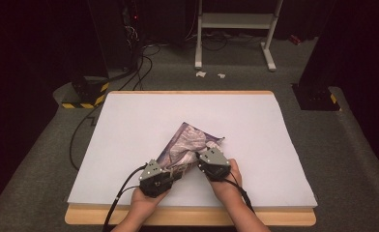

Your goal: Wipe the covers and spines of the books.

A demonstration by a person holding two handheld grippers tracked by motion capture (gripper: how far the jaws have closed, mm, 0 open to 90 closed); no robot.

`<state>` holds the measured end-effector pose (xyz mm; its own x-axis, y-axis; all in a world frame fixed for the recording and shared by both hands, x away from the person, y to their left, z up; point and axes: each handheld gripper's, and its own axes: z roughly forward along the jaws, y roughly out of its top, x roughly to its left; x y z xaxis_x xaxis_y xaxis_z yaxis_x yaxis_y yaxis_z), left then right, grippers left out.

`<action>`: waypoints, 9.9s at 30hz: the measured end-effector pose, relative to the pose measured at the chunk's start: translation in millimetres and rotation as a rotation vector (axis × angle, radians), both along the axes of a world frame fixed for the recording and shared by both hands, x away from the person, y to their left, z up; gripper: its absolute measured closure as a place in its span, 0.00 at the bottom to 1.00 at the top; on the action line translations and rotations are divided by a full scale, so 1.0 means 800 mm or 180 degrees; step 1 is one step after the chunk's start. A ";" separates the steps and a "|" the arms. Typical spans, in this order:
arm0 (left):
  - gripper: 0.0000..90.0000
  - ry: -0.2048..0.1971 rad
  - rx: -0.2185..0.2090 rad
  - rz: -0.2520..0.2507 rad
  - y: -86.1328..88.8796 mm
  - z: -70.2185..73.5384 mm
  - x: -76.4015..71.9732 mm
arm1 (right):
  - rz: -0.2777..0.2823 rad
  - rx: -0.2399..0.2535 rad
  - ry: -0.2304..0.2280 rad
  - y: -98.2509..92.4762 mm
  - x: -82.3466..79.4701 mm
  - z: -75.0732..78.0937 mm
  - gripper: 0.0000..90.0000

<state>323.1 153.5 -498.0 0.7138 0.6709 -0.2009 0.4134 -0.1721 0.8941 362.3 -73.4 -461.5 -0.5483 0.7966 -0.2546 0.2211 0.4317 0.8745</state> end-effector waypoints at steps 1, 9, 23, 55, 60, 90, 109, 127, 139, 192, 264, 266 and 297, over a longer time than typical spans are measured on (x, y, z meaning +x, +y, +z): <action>0.93 0.0000 -0.0001 0.0001 0.000 0.000 0.000 | -0.0058 -0.0028 0.0014 -0.004 0.006 -0.002 0.73; 0.93 -0.0006 0.0010 -0.0004 -0.001 0.000 0.000 | -0.0424 -0.0097 0.0204 -0.040 0.052 -0.018 0.73; 0.93 -0.0021 -0.0011 0.0000 0.000 0.001 0.001 | -0.0929 -0.0370 0.0492 -0.081 0.124 -0.037 0.73; 0.93 -0.0035 -0.0050 0.0008 0.005 0.001 0.001 | -0.1235 0.0245 0.0029 -0.176 0.059 0.043 0.73; 0.93 -0.0034 -0.0050 0.0009 0.005 0.002 0.001 | -0.1223 0.0381 0.0051 -0.182 0.036 0.039 0.72; 0.93 -0.0042 -0.0071 0.0019 0.007 0.004 0.003 | -0.1321 0.0107 0.0807 -0.205 0.014 -0.050 0.58; 0.93 -0.0040 -0.0097 0.0023 0.009 0.009 0.006 | -0.1058 0.0383 0.0468 -0.184 -0.014 0.000 0.38; 0.93 -0.0041 -0.0088 0.0028 0.008 0.010 0.004 | -0.0772 0.0370 0.0367 -0.151 -0.026 0.009 0.41; 0.89 -0.0040 -0.0029 0.0010 0.002 0.005 -0.003 | -0.0210 0.0229 0.0508 -0.069 -0.020 -0.011 0.41; 0.54 0.0248 0.0554 0.0656 0.072 -0.007 0.042 | -0.0174 0.0015 0.0716 -0.057 -0.016 -0.044 0.42; 0.60 0.0577 0.0500 0.0306 0.054 -0.007 0.037 | -0.0268 0.0372 0.0936 -0.107 -0.007 -0.019 0.44; 0.60 0.0552 0.0533 0.0314 0.052 -0.006 0.034 | -0.0363 0.0432 0.0855 -0.122 -0.006 -0.011 0.44; 0.56 0.0287 0.0403 0.0566 0.079 0.008 0.032 | -0.1305 0.0688 0.1352 -0.253 0.027 -0.035 0.35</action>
